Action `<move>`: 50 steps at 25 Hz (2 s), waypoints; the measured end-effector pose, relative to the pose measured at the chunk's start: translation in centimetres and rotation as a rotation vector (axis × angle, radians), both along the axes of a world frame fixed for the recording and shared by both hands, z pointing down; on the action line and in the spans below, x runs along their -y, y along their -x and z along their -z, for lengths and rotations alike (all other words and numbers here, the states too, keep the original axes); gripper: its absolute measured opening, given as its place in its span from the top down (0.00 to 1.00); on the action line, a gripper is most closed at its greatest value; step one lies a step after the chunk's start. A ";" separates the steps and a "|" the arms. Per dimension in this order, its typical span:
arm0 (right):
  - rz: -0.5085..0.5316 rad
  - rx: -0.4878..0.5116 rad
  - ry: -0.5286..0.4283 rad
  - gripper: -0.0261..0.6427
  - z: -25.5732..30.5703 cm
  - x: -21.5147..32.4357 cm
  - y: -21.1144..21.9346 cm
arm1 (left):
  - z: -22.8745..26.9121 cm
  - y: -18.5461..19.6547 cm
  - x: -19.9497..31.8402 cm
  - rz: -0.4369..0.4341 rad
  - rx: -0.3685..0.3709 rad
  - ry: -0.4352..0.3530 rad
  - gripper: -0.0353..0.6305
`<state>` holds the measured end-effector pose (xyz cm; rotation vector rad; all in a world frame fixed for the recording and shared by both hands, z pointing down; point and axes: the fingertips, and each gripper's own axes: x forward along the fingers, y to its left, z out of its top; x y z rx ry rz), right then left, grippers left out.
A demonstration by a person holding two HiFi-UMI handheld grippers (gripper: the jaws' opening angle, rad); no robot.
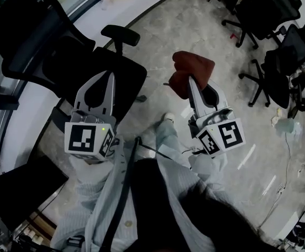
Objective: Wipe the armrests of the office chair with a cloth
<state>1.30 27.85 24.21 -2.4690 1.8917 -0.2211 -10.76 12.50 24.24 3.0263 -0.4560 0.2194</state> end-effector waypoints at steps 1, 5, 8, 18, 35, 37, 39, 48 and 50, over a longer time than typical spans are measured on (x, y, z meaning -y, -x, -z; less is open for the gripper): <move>0.005 0.001 -0.012 0.93 -0.2 -0.5 -1.9 | -0.1 -2.3 -0.3 0.002 -0.008 -0.010 0.94; 0.078 -0.019 -0.036 0.93 0.9 -1.9 -9.4 | 1.0 -11.1 -2.4 0.029 -0.044 -0.033 0.94; 0.139 -0.034 -0.024 0.93 1.9 -3.1 -14.2 | 2.0 -16.5 -4.6 0.054 -0.056 -0.022 0.94; 0.305 0.061 0.019 0.93 -2.0 2.9 -21.6 | -1.3 -22.6 -0.6 0.201 0.009 0.024 0.94; 0.608 -0.028 0.031 0.93 -0.4 26.5 -30.9 | 0.1 -32.5 18.3 0.370 -0.066 0.009 0.94; 0.663 -0.018 0.039 0.93 -1.0 28.5 -30.7 | -0.3 -31.7 19.5 0.397 -0.064 0.029 0.94; 0.726 -0.006 0.052 0.93 -1.7 30.4 -30.1 | -1.3 -30.4 20.2 0.427 -0.048 0.036 0.94; 1.243 -0.106 0.144 0.93 -2.4 35.1 -23.7 | -3.6 -27.0 19.5 0.490 0.068 0.043 0.94; 1.389 -0.170 0.185 0.93 -2.3 34.5 -22.3 | -2.9 -27.1 18.6 0.476 0.044 0.060 0.94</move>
